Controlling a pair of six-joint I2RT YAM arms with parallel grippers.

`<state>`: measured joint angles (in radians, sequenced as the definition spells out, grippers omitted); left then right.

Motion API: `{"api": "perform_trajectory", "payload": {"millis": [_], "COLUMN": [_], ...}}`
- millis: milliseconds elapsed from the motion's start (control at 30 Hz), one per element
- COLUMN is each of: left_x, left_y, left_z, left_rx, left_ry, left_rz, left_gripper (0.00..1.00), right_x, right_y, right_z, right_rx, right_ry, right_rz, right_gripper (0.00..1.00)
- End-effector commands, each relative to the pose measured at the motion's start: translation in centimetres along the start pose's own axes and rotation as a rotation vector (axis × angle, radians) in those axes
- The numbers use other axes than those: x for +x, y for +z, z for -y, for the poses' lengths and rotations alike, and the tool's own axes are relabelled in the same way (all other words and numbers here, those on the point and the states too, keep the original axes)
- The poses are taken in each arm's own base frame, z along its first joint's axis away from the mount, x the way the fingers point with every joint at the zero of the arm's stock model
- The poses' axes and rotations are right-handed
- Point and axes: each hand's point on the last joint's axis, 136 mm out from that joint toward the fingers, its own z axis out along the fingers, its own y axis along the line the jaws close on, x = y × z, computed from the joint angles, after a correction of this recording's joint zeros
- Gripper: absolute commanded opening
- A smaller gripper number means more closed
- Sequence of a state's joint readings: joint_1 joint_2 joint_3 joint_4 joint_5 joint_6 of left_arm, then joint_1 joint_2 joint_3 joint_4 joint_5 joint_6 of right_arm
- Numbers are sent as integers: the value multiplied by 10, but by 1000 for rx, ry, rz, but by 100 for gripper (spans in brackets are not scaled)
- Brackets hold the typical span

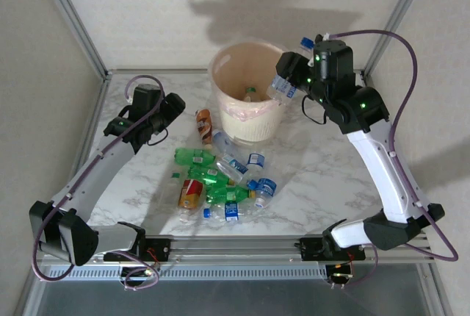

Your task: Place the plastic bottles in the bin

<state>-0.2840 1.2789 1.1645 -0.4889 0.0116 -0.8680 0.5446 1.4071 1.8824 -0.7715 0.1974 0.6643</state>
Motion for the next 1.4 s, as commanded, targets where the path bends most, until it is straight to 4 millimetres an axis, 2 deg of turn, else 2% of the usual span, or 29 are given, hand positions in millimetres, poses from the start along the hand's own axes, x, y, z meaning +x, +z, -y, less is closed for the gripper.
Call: {"api": "perform_trajectory", "payload": {"millis": [0, 233, 567, 667, 733, 833, 933, 1133, 1300, 1367], "left_x": [-4, -4, -8, -9, -9, -10, -8, -6, -6, -4], "left_y": [4, 9, 12, 12, 13, 16, 20, 28, 36, 43], "left_z": [-1, -1, -3, -5, -7, -9, -11, -10, -11, -13], "left_rx": [-1, 0, -11, -24, -33, -43, -49, -46, -47, -47], "left_ry": [-10, -18, -38, -35, -34, -36, -38, -38, -30, -32], "left_rz": [13, 22, 44, 49, 51, 50, 42, 30, 17, 4], "left_gripper": [78, 78, 78, 79, 79, 79, 79, 79, 79, 79], "right_x": [-19, -17, 6, 15, 21, 25, 25, 12, 2, 4], "right_y": [3, 46, 120, 134, 141, 147, 150, 139, 116, 105], "right_z": [-20, -24, -1, 3, 4, 8, 12, 1, -12, -19], "right_rx": [-70, -31, 38, 32, 32, 44, 54, 16, -37, -66], "right_ry": [-47, -102, -131, -131, -134, -134, -133, -128, -115, -119], "right_rz": [49, 18, -124, -160, -178, -191, -195, -165, -135, -128], "right_gripper": [57, 58, 57, 61, 68, 80, 86, 87, 86, 86]}}
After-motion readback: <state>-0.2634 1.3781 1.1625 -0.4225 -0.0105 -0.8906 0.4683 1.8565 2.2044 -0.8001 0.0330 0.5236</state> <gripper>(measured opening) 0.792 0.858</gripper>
